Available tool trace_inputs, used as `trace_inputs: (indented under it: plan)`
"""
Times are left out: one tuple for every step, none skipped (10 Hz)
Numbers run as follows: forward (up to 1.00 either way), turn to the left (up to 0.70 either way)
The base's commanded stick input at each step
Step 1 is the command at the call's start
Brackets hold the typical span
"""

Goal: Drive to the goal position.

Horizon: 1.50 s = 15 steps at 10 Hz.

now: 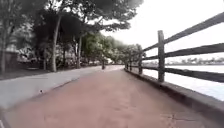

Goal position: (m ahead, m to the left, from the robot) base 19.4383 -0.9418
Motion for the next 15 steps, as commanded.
trace_inputs:
  plan:
    - [1.00,0.00]
    - [1.00,0.00]
    - [1.00,0.00]
    - [1.00,0.00]
    - [1.00,0.00]
    - [1.00,0.00]
    - [1.00,0.00]
    - [1.00,0.00]
    - [1.00,0.00]
    - [1.00,0.00]
    - [1.00,0.00]
    - [1.00,0.00]
    - [1.00,0.00]
    - [1.00,0.00]
    - [1.00,0.00]
